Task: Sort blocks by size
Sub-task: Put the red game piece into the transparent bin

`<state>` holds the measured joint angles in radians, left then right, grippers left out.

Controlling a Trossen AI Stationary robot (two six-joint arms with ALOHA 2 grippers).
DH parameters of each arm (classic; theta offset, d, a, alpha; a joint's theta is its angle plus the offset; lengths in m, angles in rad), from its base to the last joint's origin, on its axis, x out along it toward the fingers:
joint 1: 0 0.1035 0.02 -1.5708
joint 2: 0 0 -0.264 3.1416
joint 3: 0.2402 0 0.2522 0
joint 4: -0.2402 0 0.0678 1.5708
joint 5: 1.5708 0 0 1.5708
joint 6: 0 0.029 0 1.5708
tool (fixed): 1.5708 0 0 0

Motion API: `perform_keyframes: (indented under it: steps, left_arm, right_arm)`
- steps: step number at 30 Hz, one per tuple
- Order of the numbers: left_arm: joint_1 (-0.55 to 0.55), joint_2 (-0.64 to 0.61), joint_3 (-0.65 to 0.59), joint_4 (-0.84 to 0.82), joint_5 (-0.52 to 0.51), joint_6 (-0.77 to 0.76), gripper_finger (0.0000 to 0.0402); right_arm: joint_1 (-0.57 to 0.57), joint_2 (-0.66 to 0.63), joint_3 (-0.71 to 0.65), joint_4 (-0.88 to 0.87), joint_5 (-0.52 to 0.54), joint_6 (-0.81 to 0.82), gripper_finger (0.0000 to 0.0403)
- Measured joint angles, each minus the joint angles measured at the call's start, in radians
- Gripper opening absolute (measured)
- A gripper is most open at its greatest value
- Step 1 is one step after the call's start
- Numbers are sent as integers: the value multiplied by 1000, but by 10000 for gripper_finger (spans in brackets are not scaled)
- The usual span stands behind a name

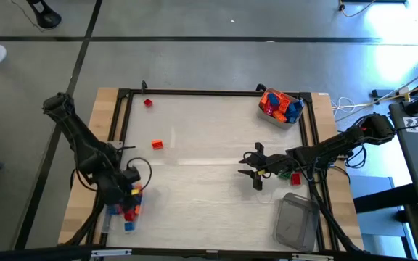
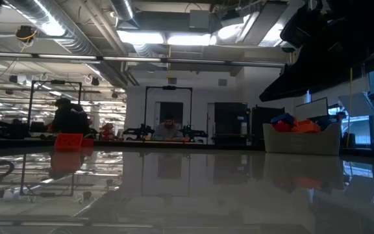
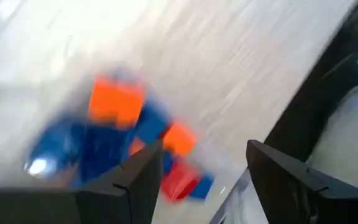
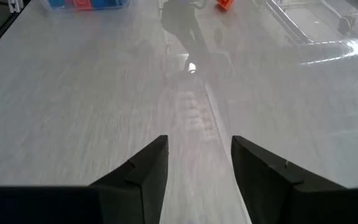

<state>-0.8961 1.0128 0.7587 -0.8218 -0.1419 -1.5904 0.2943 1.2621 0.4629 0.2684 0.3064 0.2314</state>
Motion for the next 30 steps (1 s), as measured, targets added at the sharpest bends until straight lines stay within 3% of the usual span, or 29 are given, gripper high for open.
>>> perform_keyframes:
  steps: [8,18,24,27,30]
  left_arm:
    - [177,-70,52,1,-263,294,213]
    - [542,-72,57,21,-384,662,212]
    - [725,-66,44,208,-439,979,212]
    - [787,-51,21,326,-510,1062,212]
    - [854,-29,1,438,-517,1145,212]
  right_arm:
    - [0,0,0,-1,0,0,176]
    - [0,0,0,-1,0,-1,176]
    - [0,0,0,-3,0,-1,176]
    - [0,0,0,-10,0,-1,176]
    - [0,0,0,-14,0,-1,176]
